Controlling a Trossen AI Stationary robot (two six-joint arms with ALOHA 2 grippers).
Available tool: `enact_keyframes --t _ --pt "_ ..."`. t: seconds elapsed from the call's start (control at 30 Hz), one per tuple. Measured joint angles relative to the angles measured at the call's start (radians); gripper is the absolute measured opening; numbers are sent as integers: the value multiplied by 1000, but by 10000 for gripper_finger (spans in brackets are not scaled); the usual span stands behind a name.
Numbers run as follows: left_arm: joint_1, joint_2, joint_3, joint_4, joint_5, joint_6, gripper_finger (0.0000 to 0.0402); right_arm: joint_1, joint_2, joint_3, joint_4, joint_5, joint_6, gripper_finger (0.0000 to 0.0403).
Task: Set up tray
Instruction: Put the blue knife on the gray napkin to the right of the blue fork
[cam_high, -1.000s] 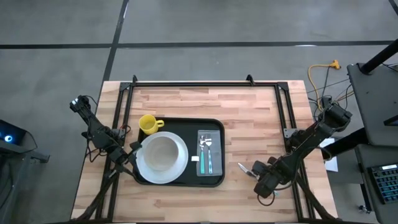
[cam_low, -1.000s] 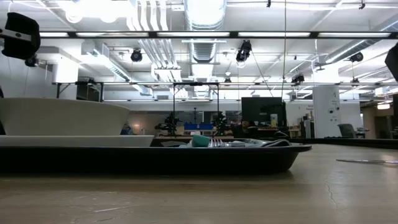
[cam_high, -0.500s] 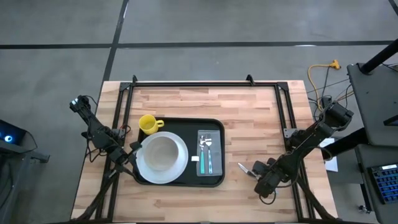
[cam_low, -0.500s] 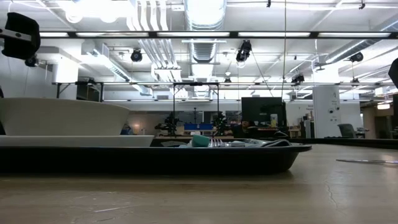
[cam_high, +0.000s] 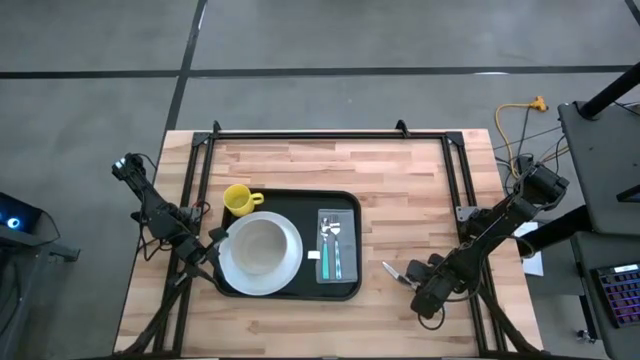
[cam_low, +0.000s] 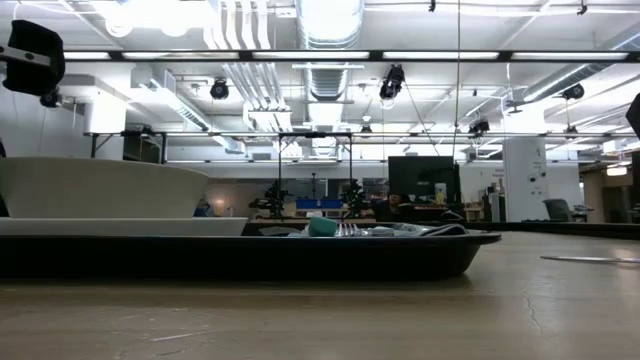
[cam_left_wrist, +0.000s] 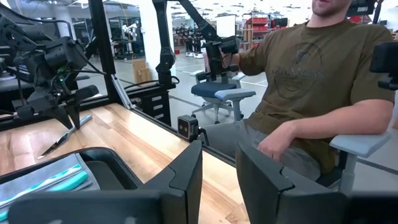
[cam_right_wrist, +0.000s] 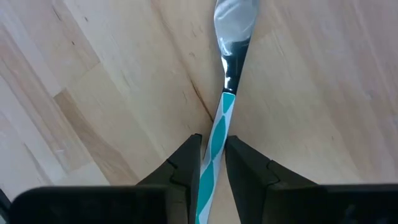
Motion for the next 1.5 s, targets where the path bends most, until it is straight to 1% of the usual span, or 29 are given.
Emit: enact_keyframes --t 0.17,0.23,0.33,0.43,0.7,0.8,1.0,1.27,1.5 --pt "0 0 0 0 0 0 79 -1 1 0 0 -7 -12 63" --pt "0 0 0 0 0 0 79 -1 1 0 2 -10 -31 50" --pt "0 0 0 0 0 0 79 -2 2 0 4 -20 -6 21" --pt "0 0 0 0 0 0 79 -5 2 0 4 -32 49 17" --pt "0 0 0 0 0 0 79 -21 -14 -1 7 -43 96 14" --pt "0 0 0 0 0 0 79 -45 -30 3 -2 -45 105 13" --pt "0 0 0 0 0 0 79 -105 -39 51 -56 -12 91 12" --pt "0 0 0 0 0 0 79 -210 -33 115 -141 -8 127 12" --pt "0 0 0 0 0 0 79 -310 -33 130 -175 -1 171 12"
